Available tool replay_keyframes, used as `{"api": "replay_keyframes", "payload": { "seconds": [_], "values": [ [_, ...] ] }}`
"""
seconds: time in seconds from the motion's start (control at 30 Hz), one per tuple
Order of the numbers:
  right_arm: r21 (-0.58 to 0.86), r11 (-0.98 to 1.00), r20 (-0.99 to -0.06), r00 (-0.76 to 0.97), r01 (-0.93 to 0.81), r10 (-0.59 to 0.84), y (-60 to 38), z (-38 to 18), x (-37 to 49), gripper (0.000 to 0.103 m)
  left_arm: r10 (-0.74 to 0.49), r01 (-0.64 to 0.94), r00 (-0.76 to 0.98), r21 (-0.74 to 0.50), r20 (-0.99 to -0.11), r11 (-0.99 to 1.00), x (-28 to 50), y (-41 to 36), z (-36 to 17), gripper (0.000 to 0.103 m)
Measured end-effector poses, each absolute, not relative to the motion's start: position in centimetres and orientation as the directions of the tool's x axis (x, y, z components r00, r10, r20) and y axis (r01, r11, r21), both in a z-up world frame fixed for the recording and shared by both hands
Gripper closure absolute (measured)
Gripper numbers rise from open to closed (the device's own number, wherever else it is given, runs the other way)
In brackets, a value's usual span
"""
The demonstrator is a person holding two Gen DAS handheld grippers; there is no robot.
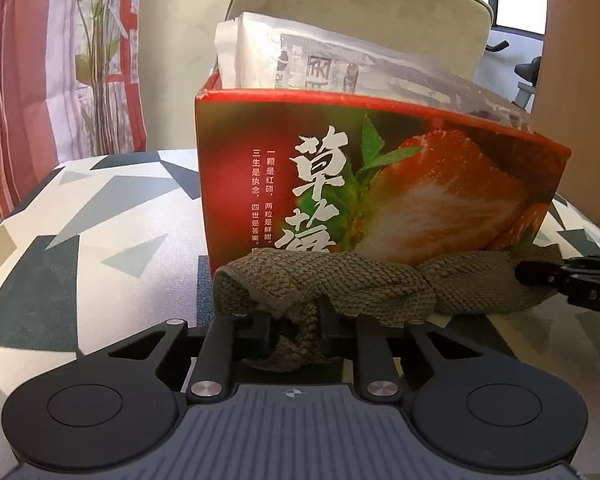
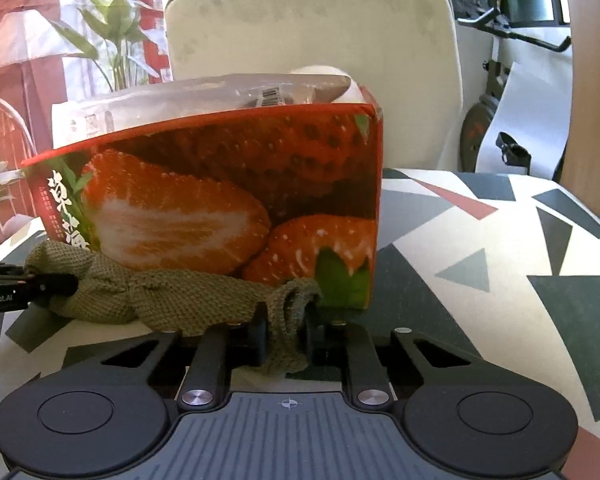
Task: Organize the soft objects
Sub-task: 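Grasp the grey mesh roll at its two ends with both tools, then lift the grey mesh roll with both tools and lower it into the box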
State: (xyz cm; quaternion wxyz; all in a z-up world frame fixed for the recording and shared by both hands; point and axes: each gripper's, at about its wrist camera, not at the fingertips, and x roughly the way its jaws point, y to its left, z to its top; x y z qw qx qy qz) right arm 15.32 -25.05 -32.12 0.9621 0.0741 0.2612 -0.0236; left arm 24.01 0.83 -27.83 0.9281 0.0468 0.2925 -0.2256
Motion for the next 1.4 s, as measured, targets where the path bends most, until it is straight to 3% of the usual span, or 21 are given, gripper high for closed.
{"api": "replay_keyframes", "payload": {
  "seconds": [0.7,1.4],
  "values": [
    [0.151,0.988,-0.403,0.914,0.025,0.039,-23.0,-28.1,10.2,0.089,-0.374,0.398,0.749,-0.081,-0.546,0.914,17.3,2.9,-24.1,0.085],
    [0.149,0.988,-0.374,0.923,-0.039,0.093,-21.2,-26.0,7.2,0.089,-0.408,0.399,0.757,-0.134,-0.511,0.907,15.3,3.5,-23.0,0.085]
  ]
}}
